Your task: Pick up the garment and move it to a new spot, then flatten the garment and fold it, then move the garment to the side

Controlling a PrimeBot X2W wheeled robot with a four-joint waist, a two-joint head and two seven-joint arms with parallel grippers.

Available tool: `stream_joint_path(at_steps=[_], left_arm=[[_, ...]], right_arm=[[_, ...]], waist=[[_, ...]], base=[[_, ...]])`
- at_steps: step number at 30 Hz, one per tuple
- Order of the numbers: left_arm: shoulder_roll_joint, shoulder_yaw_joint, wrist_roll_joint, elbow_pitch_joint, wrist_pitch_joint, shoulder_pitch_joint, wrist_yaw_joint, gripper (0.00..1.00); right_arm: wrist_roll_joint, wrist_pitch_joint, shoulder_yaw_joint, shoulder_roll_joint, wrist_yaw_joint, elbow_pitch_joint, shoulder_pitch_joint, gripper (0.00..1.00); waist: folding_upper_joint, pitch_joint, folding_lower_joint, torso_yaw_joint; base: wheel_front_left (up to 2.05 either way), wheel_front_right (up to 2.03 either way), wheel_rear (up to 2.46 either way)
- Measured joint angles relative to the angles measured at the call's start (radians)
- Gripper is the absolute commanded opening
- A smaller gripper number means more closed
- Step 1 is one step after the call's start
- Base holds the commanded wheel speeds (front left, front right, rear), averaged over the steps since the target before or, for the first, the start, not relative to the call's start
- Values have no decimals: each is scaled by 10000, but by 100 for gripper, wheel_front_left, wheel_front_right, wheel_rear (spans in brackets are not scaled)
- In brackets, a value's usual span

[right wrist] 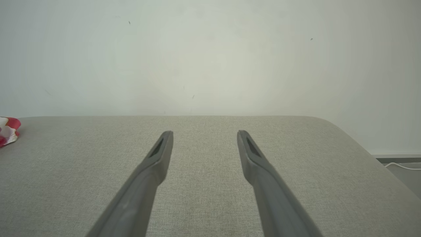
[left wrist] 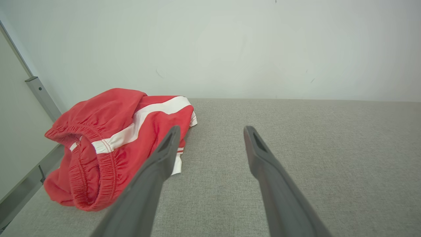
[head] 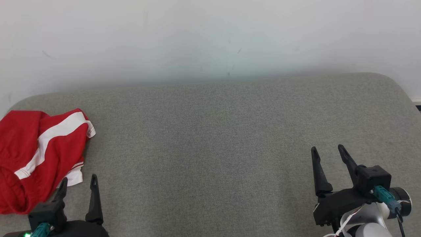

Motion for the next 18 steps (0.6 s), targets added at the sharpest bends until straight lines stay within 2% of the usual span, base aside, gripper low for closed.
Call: stream_joint_path(at_steps=[18], left_arm=[[-48,148,226,-389,456,229,0,100]], right_arm=[[12,136,-337,8,0,-117,231,100]], waist=[[0,-81,0,-63]], base=[[0,0,0]])
